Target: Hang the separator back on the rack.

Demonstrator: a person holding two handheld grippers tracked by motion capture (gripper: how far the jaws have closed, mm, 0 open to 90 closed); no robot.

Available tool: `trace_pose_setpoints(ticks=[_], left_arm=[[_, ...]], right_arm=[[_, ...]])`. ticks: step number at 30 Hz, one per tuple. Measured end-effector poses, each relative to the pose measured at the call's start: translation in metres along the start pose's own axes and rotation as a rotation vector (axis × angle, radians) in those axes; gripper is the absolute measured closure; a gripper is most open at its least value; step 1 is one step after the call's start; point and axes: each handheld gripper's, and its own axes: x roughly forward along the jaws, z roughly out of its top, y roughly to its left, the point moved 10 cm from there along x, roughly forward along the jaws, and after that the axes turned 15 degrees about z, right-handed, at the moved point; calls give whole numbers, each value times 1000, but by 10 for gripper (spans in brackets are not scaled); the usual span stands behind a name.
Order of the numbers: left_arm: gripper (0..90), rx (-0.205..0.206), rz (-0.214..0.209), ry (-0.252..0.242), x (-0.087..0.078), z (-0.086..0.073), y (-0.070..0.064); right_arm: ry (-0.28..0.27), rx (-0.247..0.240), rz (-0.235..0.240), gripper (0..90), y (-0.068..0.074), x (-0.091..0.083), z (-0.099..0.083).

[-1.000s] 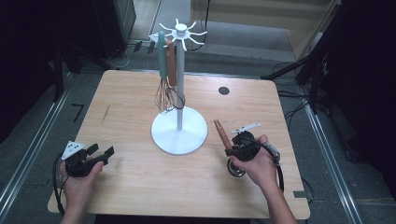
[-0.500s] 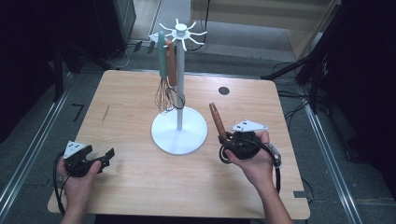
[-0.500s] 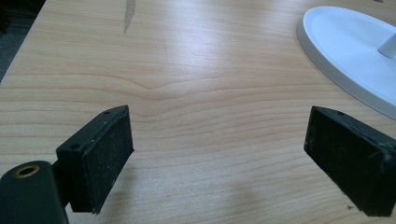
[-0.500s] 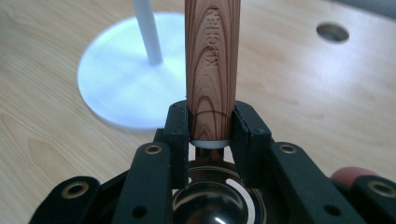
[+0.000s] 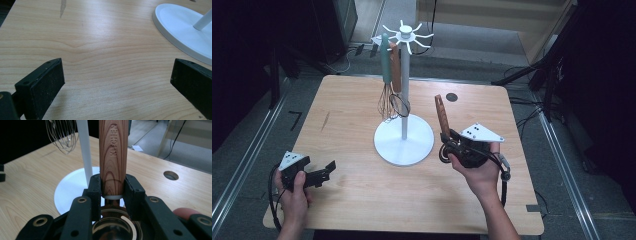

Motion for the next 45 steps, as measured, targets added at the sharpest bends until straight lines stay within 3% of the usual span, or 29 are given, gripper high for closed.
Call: trace_pose_setpoints(ticks=[5,19,38,45], left_arm=[[0,2,2,-2,0,0,0],[0,14,2,-1,1,-1,-1],[0,26,-5,2,0,-2,-2],[0,29,-8,3,0,-2,-2]], right_arm=[[-25,-10,13,712,4,0,8],[-170,-69,34,712,23,-3,41],[-239,-107,68,712,36,3,68],[-255,-105,66,712,33,4,78]])
